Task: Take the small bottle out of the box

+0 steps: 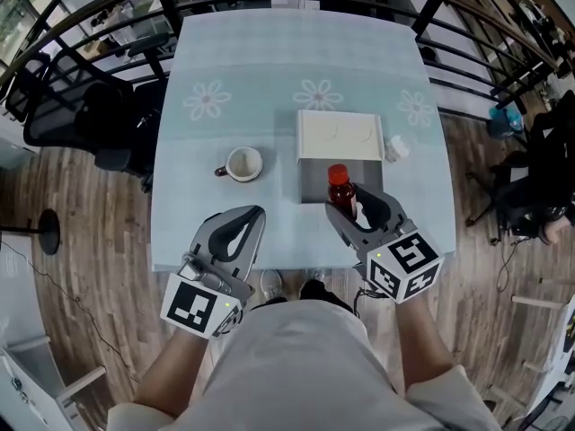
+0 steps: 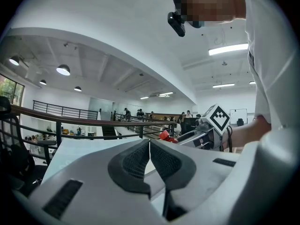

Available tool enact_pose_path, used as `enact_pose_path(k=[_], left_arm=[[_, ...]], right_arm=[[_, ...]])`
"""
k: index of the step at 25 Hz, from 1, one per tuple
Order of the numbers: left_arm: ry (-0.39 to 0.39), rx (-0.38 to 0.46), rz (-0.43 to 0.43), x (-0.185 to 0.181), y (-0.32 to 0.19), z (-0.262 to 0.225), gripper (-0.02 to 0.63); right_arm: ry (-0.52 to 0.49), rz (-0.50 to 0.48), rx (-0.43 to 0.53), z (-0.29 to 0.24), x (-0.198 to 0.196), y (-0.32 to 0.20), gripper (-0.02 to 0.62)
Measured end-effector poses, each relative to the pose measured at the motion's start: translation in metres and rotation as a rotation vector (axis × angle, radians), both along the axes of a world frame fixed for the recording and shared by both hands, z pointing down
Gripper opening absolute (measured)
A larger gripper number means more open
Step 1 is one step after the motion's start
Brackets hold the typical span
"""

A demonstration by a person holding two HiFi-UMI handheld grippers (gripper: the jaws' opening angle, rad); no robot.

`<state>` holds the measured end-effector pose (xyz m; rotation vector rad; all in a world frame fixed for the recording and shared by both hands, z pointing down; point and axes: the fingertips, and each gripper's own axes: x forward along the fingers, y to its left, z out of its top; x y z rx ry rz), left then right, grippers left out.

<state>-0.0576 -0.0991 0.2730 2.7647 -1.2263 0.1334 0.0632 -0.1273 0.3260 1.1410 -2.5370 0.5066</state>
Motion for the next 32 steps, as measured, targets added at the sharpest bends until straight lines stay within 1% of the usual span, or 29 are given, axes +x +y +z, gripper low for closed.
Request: enact_pose_path(k=[12, 23, 32], left_arm=[[-0.014, 0.018, 0.025, 0.009, -0.002, -0.004, 0.021], [-0.026, 0.011, 0.035, 0.017, -0.003, -0.001, 0.021], [-0.028, 0.000, 0.038, 0.021, -0.009, 0.002, 0.021]], right_arm=[[-0.055, -0.012, 0.055, -0.020, 0.000, 0.009, 0.222], [-0.075, -0.038, 0.083, -0.026, 0.003, 0.012, 0.222], [-0.084, -0.035, 0.087, -0.027, 0.007, 0.006, 0.222]])
